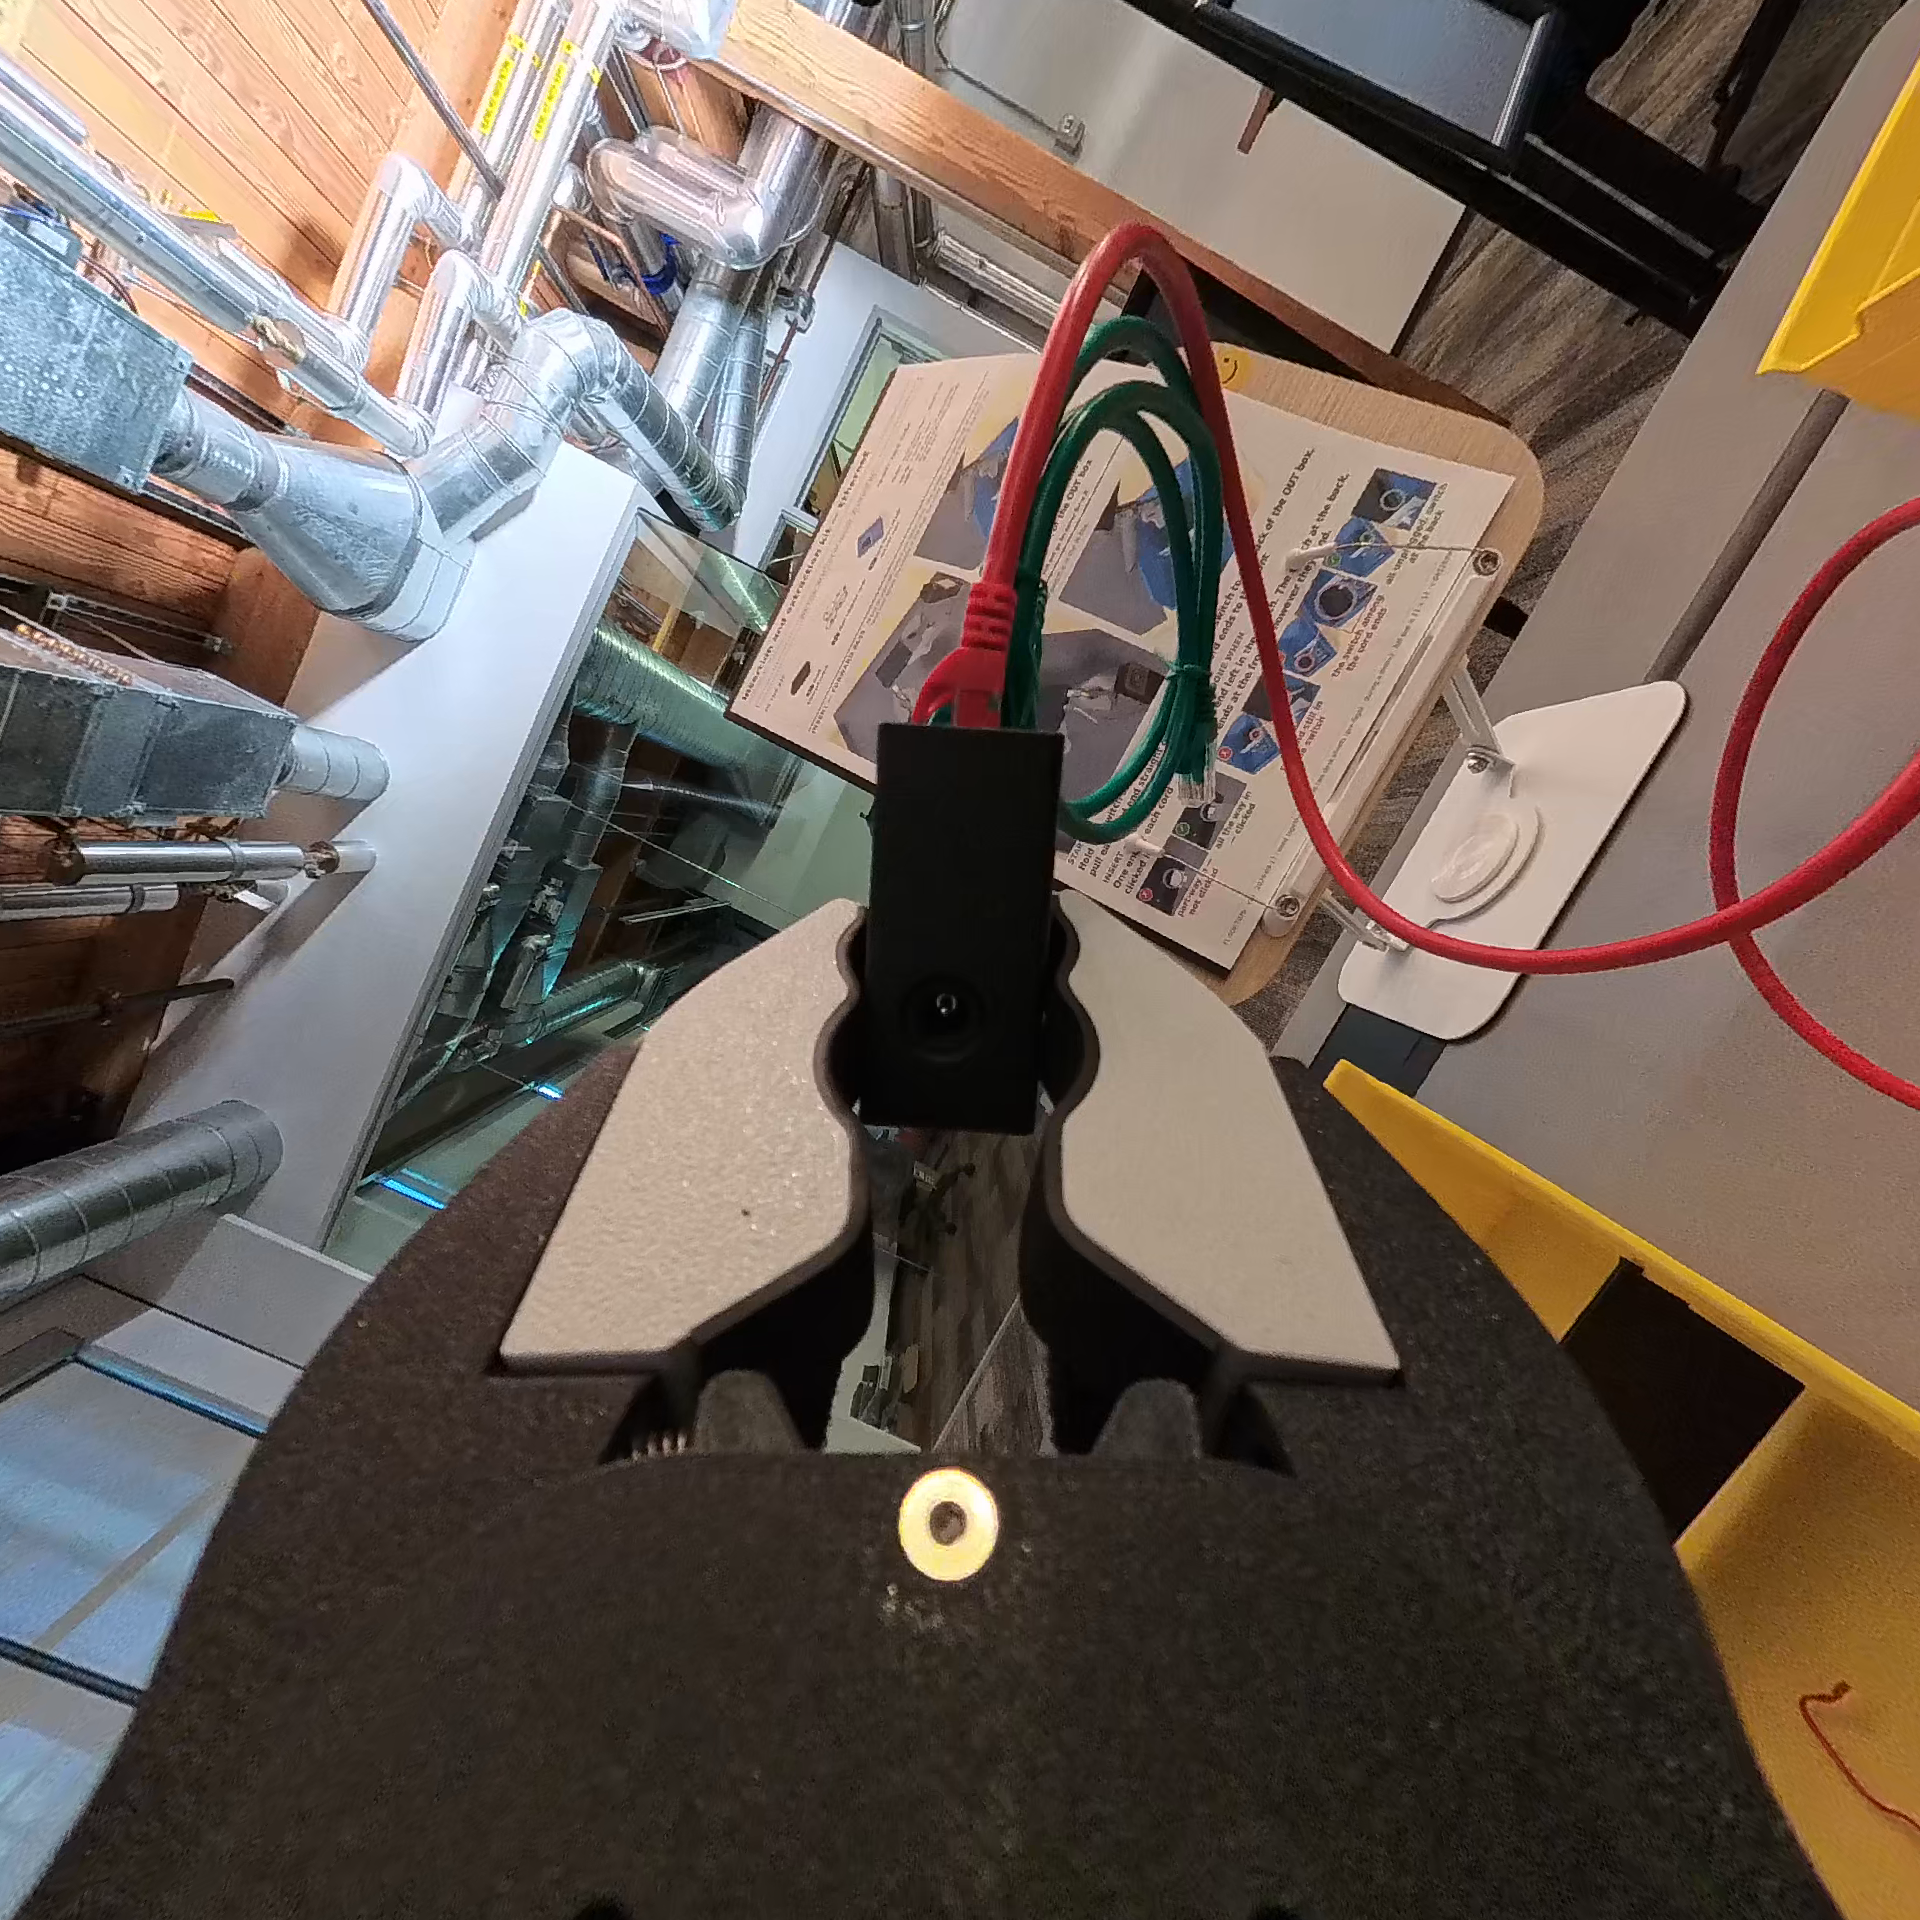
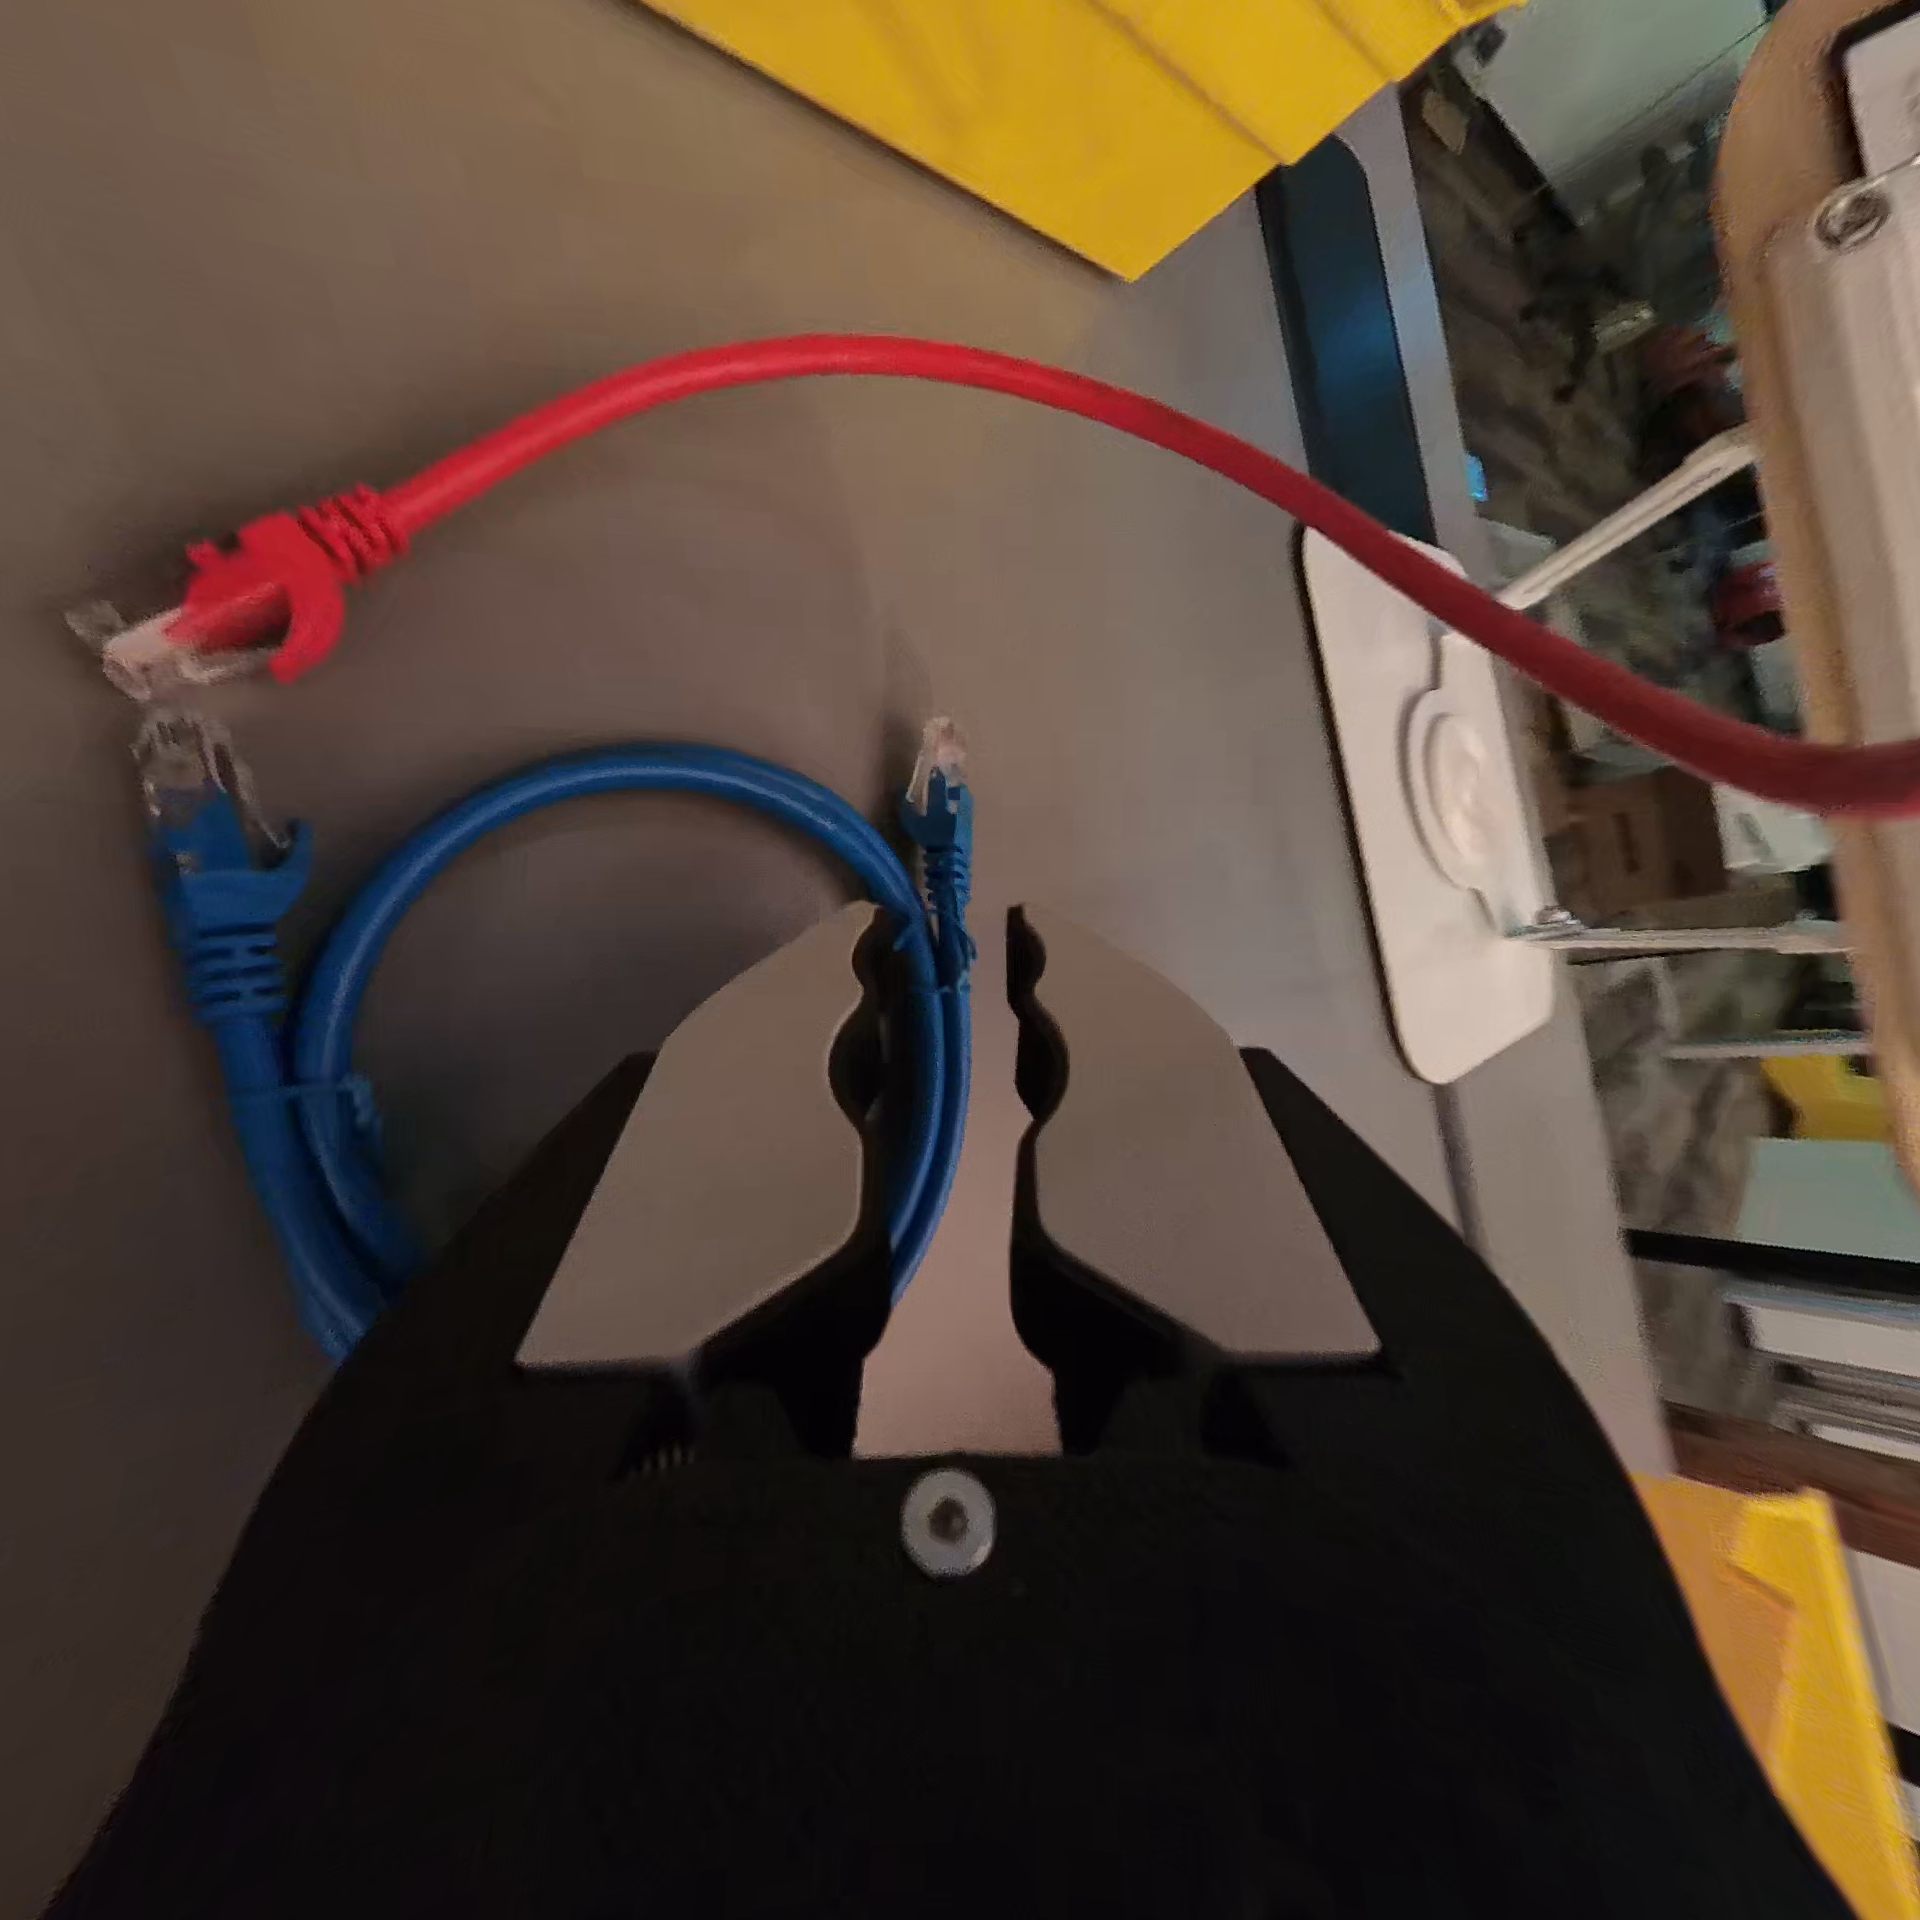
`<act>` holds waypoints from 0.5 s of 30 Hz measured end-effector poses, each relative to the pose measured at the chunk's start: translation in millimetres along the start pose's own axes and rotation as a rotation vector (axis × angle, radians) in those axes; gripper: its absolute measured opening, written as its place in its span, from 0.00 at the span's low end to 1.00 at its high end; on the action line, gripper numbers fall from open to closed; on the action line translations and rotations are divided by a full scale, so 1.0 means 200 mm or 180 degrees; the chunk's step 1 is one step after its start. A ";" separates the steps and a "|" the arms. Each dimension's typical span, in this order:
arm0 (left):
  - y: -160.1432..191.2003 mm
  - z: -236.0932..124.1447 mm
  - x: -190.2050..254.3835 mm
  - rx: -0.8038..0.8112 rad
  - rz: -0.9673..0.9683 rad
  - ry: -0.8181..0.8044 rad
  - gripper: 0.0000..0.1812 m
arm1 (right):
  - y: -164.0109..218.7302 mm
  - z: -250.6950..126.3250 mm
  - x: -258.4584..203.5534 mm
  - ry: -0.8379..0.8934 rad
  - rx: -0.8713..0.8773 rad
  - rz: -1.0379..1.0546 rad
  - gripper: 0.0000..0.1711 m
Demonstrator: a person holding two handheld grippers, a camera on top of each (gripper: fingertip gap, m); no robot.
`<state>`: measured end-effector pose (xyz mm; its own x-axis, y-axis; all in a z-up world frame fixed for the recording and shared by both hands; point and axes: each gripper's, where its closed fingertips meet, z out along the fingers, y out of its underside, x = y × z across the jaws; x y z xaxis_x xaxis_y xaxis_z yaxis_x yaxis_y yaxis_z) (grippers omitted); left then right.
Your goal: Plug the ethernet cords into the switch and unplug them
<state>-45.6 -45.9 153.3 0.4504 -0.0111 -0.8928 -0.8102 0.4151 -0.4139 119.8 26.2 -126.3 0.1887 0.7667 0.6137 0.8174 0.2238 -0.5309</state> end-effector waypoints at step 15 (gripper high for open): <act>0.01 0.00 0.01 -0.0036 0.0000 0.0045 0.16 | -0.15 -0.20 -0.40 -0.2263 0.0138 0.1311 0.13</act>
<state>-46.1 -44.3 150.6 0.4451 -0.0239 -0.8951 -0.8144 0.4048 -0.4158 102.1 -65.8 -135.1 0.0671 0.9873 -0.1441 0.7335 -0.1468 -0.6636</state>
